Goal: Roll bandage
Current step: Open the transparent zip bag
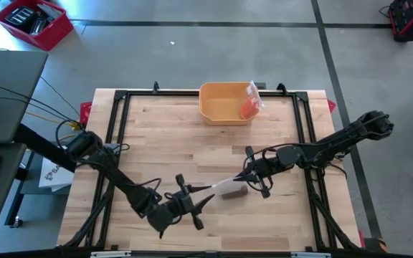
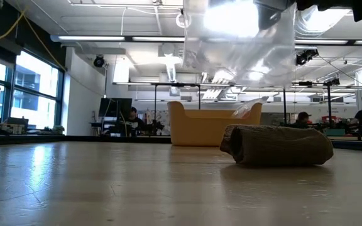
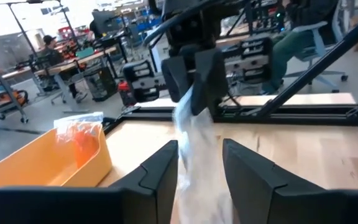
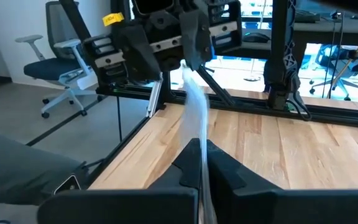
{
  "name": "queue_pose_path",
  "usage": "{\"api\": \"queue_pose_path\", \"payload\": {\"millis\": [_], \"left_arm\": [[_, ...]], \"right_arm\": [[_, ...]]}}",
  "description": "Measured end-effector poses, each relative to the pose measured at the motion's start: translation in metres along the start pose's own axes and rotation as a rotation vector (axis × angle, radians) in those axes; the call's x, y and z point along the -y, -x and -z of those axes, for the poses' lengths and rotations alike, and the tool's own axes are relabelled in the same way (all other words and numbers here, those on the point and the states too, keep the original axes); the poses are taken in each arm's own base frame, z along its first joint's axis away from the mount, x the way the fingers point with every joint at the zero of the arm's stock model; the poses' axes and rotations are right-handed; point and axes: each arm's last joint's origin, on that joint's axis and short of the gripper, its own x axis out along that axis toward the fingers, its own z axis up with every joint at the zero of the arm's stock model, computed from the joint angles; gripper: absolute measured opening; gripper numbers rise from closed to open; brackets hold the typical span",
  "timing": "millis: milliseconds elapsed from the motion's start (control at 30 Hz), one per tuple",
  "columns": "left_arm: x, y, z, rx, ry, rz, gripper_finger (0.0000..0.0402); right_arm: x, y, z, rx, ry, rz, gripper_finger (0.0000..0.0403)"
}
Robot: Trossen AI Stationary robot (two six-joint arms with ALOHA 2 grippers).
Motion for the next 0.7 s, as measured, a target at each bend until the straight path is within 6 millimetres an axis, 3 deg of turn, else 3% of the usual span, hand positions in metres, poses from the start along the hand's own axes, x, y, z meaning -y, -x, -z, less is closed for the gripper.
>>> {"api": "queue_pose_path", "payload": {"millis": [167,467,700], "left_arm": [[-0.004,-0.009,0.001,-0.009,0.005,0.005,0.0094],[-0.005,-0.009,0.003,-0.020,-0.018,-0.008,0.0007],[0.000,0.008,0.004,-0.020,-0.078,-0.117,0.0014]], "right_arm": [[0.000,0.000,0.000,0.000,-0.002,0.000,0.0000],[0.000,0.000,0.000,0.000,-0.001,-0.001,0.0000],[0.000,0.000,0.000,0.000,0.000,-0.001,0.0000]]}}
